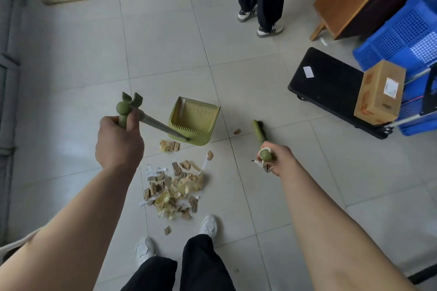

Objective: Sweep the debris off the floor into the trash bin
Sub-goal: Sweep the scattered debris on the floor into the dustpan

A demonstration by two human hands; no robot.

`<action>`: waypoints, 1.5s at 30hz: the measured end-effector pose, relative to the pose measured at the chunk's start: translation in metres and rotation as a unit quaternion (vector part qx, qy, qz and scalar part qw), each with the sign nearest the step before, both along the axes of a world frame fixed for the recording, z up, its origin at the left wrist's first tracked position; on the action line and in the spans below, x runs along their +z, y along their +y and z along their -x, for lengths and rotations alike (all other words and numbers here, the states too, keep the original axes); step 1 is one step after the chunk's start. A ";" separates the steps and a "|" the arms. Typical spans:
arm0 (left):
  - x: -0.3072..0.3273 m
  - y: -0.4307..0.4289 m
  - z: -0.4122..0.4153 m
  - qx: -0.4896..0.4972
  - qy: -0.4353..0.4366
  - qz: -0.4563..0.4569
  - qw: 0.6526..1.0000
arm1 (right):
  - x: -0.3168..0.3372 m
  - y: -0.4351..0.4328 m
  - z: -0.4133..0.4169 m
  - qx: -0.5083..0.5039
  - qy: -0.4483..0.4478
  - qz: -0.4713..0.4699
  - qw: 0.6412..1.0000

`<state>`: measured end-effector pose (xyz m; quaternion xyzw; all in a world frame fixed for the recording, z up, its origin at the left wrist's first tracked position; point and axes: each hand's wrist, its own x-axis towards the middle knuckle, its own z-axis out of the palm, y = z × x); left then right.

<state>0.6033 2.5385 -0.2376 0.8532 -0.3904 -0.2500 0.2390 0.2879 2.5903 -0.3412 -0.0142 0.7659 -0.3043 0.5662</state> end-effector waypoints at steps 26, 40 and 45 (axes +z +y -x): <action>0.034 0.054 -0.168 0.079 0.026 0.004 0.997 | 0.057 0.027 -0.186 0.150 -0.025 0.018 0.988; 0.014 0.067 -0.234 0.163 -0.010 -0.029 0.986 | 0.011 -0.064 -0.234 0.124 -0.024 -0.001 0.992; 0.012 0.075 -0.258 0.187 -0.020 -0.045 0.981 | 0.001 -0.071 -0.279 0.222 0.010 -0.016 0.975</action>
